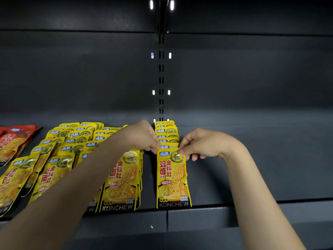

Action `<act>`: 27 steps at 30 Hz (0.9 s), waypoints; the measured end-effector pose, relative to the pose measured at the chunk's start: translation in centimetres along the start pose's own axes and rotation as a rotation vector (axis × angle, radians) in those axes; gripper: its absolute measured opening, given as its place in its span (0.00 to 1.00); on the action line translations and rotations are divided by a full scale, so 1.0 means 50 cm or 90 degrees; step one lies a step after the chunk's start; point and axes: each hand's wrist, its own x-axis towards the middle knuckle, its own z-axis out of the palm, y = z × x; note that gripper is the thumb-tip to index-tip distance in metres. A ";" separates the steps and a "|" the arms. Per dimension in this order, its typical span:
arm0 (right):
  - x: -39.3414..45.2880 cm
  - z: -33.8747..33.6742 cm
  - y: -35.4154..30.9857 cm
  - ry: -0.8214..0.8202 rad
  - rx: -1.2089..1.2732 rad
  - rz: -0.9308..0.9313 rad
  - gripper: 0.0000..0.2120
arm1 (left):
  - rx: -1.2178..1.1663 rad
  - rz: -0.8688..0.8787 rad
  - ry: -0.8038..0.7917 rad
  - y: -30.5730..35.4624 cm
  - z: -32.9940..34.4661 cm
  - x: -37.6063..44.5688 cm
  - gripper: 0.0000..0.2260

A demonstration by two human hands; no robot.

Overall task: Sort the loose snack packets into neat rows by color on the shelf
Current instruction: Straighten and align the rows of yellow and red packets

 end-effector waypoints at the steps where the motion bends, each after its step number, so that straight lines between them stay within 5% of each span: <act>1: 0.000 0.000 0.000 0.000 -0.001 0.001 0.07 | -0.004 -0.001 0.008 0.000 0.000 -0.001 0.05; 19: -0.004 -0.009 -0.005 -0.014 -0.050 0.018 0.06 | -0.004 0.005 0.086 -0.003 -0.014 -0.024 0.06; 27: 0.018 -0.029 -0.070 0.098 -0.152 -0.008 0.08 | 0.042 -0.006 0.165 -0.011 -0.063 -0.021 0.08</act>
